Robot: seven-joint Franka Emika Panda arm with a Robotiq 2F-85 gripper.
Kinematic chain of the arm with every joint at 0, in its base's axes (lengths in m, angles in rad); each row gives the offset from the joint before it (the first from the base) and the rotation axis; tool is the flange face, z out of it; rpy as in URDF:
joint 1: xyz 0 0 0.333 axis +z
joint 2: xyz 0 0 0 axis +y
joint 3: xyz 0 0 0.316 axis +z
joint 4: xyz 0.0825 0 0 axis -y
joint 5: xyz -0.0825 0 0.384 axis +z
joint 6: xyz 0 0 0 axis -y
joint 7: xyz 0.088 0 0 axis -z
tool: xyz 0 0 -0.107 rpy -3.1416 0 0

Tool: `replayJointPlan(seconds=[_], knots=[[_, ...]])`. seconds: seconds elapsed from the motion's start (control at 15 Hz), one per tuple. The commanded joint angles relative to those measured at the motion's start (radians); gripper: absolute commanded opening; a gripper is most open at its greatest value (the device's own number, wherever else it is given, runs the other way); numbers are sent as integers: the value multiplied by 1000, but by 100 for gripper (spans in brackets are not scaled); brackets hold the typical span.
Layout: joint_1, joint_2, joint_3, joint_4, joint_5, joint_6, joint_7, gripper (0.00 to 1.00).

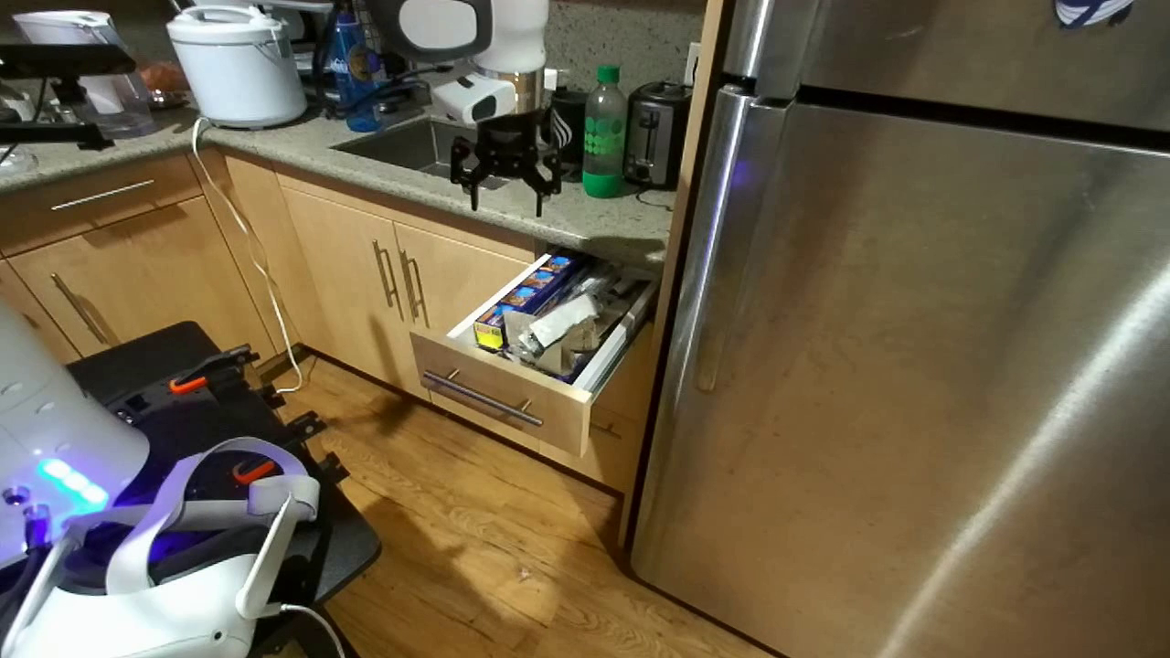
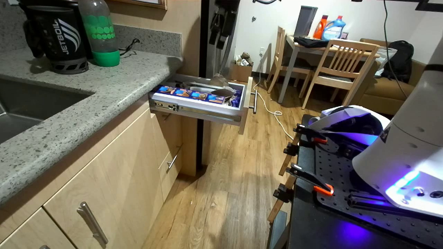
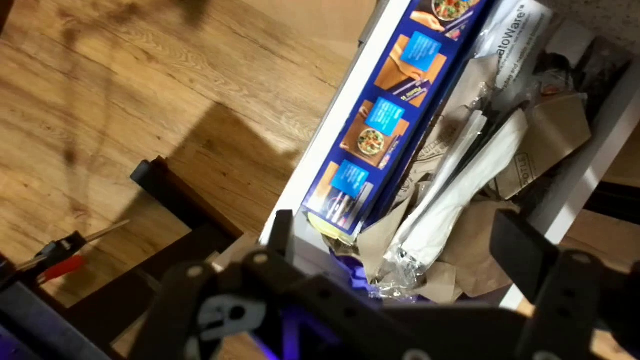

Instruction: Pick up the white and brown objects from the counter and place them in the drawer

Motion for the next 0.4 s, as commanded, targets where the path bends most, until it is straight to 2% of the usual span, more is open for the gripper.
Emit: replayJointPlan(seconds=[0.0, 0.07, 0.13, 0.33], knots=[[-2, -127, 4, -80, -18, -50, -49, 100], [-2, -141, 5, -86, -25, -55, -49, 100], [-5, -81, 5, -40, -13, -39, -32, 100], [-5, -89, 5, -45, -14, -40, -32, 100]])
